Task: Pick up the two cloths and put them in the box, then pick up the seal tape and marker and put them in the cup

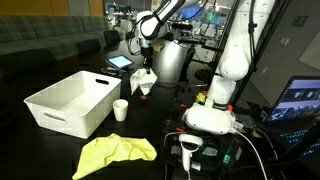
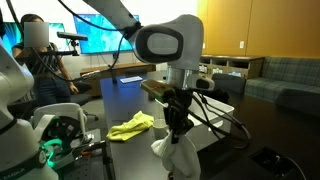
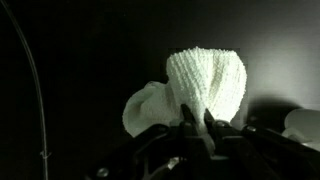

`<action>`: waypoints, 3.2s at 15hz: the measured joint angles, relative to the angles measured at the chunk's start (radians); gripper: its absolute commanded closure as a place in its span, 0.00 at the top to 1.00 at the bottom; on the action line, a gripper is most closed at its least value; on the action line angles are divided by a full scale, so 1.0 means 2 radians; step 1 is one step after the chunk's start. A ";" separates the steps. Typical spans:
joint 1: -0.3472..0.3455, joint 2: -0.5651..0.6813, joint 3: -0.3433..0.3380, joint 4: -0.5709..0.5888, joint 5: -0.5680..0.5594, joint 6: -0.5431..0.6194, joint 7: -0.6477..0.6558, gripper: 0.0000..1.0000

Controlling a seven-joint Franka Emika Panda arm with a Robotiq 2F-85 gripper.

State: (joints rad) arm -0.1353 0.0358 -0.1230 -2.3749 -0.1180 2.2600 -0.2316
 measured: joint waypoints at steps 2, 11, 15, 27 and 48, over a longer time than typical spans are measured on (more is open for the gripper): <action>0.001 -0.017 0.002 -0.001 -0.007 0.000 -0.014 0.03; 0.032 -0.047 0.033 0.056 -0.020 -0.027 -0.011 0.03; 0.055 -0.035 0.055 0.112 -0.020 -0.045 0.012 0.03; 0.114 0.113 0.092 0.313 -0.029 -0.101 0.061 0.03; 0.092 0.204 0.078 0.348 -0.027 -0.168 0.078 1.00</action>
State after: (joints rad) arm 0.0479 0.4429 0.0332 -1.6780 -0.1719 1.9241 -0.0753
